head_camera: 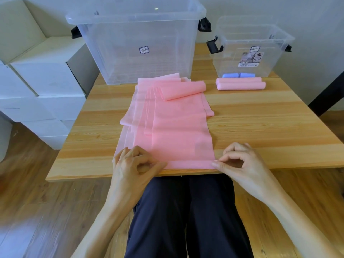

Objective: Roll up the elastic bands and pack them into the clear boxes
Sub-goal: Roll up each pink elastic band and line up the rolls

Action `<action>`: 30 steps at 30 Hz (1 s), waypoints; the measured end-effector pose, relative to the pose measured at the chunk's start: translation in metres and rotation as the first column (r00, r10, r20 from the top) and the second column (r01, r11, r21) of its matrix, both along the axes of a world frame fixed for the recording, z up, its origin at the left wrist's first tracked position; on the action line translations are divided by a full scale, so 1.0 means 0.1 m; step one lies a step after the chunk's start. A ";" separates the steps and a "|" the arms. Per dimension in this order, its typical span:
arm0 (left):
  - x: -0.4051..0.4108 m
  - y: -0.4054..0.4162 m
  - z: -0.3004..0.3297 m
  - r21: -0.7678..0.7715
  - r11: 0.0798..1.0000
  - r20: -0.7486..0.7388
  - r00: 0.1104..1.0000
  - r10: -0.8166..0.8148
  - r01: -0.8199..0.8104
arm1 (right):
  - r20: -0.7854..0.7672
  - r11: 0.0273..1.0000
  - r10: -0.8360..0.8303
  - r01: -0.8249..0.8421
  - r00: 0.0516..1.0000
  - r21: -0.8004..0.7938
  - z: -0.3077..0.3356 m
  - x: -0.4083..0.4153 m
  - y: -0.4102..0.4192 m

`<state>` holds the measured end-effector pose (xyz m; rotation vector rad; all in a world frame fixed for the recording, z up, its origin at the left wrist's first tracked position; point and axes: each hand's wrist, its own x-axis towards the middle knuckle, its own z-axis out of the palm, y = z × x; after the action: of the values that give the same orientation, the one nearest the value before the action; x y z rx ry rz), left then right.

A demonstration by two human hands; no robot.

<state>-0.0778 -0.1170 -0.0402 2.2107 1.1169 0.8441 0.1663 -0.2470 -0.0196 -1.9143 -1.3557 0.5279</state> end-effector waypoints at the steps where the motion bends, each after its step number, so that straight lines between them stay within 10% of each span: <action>1: 0.03 -0.01 0.00 -0.001 1.000 -0.006 1.000 0.010 -0.010 | 0.005 1.000 -0.017 0.017 1.000 -0.004 0.02 0.02 0.00; 19: 0.01 -0.03 0.05 0.021 0.999 -0.082 0.995 0.048 -0.046 | 0.123 0.984 -0.157 0.145 0.980 0.103 -0.04 -0.10 -0.03; 25: 0.07 -0.06 -0.01 0.317 0.934 -0.089 0.985 -0.146 0.166 | 0.466 0.957 -0.063 -0.079 0.882 0.280 -0.19 -0.26 -0.02; 30: 0.06 -0.03 -0.09 0.370 0.887 -0.144 0.960 -0.239 0.277 | 0.426 0.958 -0.063 -0.065 0.903 0.280 -0.27 -0.29 -0.05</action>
<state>-0.0719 -0.1199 -0.0495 2.6771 0.7110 0.9112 0.1372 -0.2523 -0.0464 -1.8458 -1.6067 -0.1106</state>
